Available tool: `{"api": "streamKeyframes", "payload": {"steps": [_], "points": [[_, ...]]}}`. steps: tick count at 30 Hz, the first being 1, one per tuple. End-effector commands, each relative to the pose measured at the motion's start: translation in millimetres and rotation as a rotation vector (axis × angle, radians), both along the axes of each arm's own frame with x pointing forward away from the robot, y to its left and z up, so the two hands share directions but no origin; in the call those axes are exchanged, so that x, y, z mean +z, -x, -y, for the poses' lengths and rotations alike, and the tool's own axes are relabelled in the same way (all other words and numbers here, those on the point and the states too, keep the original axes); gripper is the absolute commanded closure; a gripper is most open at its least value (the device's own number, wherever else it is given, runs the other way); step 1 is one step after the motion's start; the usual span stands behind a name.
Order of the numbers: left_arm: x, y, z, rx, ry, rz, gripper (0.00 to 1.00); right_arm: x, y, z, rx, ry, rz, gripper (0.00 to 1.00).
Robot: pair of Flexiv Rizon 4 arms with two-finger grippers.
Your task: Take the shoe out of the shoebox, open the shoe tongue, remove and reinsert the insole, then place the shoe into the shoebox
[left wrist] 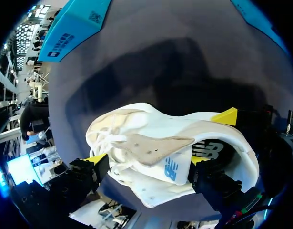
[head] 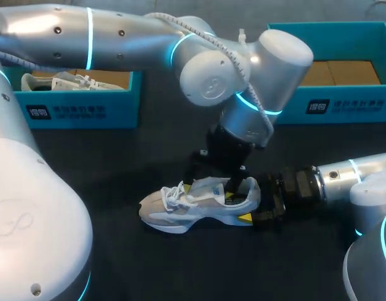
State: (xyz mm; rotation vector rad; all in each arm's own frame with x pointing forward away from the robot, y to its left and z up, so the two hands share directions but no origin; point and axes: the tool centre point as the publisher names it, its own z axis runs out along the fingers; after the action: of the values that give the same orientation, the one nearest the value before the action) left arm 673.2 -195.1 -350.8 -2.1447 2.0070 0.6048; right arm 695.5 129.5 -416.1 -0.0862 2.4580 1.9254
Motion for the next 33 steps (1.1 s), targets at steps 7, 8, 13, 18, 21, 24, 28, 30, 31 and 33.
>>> {"api": "streamKeyframes", "payload": {"steps": [7,8,13,18,21,24,28,30,31,33], "points": [[10,5.0,-17,0.014,0.019,0.016,0.0,-1,1.1,0,-0.001,0.003,0.001,1.0],[11,4.9,-18,0.017,0.025,0.017,0.0,-1,1.1,0,-0.001,0.003,0.001,1.0],[18,4.7,-24,0.025,0.06,0.013,0.0,-1,1.1,0,-0.001,0.003,0.001,1.0],[24,5.8,-29,0.028,0.097,0.008,0.04,-1,1.1,0,-0.001,0.003,0.001,1.0],[25,5.3,-31,0.034,0.111,0.003,0.16,-1,1.1,0,-0.001,0.003,0.001,1.0],[28,4.4,-34,0.041,0.128,0.0,0.22,-1,1.1,0,-0.001,0.003,0.001,1.0],[31,3.9,-37,0.044,0.145,0.0,0.28,-1,1.1,0,-0.001,0.003,0.001,1.0],[32,4.1,-39,0.046,0.154,0.004,0.31,-1,1.1,0,-0.001,0.003,0.001,1.0],[32,4.4,-39,0.046,0.159,0.002,0.35,-1,1.1,0,-0.001,0.003,0.001,1.0],[33,4.9,-40,0.044,0.168,0.008,0.49,-1,1.1,0,-0.001,0.003,0.001,1.0]]}}
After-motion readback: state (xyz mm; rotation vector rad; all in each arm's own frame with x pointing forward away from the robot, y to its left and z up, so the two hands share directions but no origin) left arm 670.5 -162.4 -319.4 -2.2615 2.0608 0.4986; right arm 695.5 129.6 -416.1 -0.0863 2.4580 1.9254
